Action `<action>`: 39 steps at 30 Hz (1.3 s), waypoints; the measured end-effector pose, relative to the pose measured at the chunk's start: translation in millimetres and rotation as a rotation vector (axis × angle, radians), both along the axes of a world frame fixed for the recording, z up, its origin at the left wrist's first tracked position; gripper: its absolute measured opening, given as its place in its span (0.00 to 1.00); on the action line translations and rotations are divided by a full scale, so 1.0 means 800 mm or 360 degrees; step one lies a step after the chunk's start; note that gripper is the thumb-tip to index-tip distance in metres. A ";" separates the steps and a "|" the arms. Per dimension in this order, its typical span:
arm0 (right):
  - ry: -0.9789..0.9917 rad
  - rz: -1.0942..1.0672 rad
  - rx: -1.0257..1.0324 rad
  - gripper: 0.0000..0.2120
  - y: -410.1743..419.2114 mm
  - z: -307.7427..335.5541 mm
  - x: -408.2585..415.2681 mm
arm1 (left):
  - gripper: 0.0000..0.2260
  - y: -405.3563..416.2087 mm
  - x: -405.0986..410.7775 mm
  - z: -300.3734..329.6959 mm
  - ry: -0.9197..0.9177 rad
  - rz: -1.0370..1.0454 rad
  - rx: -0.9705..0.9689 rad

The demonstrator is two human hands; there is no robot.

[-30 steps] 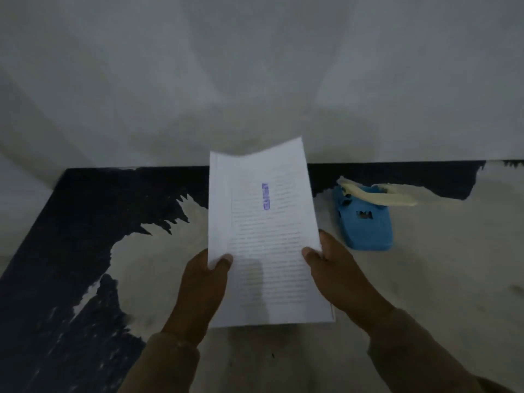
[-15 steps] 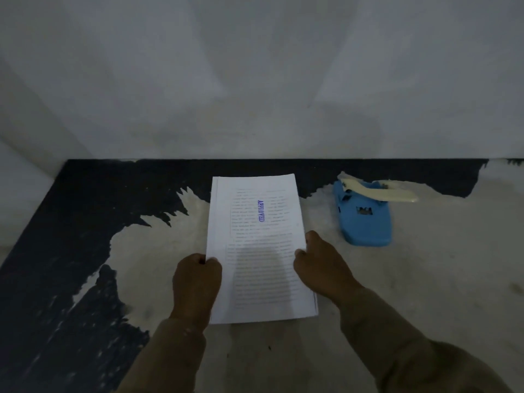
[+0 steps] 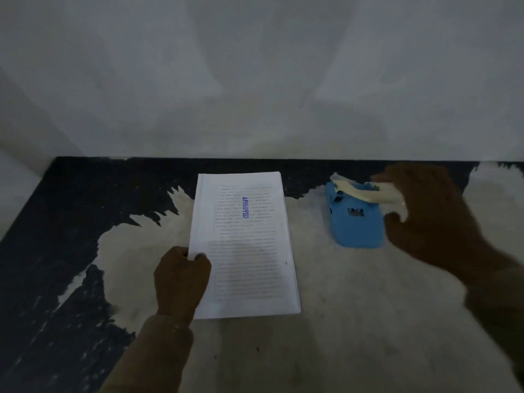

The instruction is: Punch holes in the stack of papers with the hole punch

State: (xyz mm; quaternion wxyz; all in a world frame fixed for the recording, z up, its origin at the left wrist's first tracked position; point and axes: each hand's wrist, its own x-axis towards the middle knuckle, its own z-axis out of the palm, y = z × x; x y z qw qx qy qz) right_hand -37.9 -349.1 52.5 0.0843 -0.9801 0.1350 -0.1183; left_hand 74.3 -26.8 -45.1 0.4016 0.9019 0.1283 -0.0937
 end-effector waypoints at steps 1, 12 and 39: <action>0.0190 -0.0001 0.0017 0.27 -0.020 0.008 0.003 | 0.04 -0.001 0.000 0.002 -0.0041 0.0011 0.0015; 0.1076 0.0232 0.0293 0.24 -0.068 0.023 0.059 | 0.03 -0.005 0.006 0.002 -0.0086 0.0060 0.0064; 0.0470 -0.0594 0.0880 0.32 0.020 -0.022 0.048 | 0.02 -0.007 0.012 -0.011 -0.0106 0.0107 -0.0029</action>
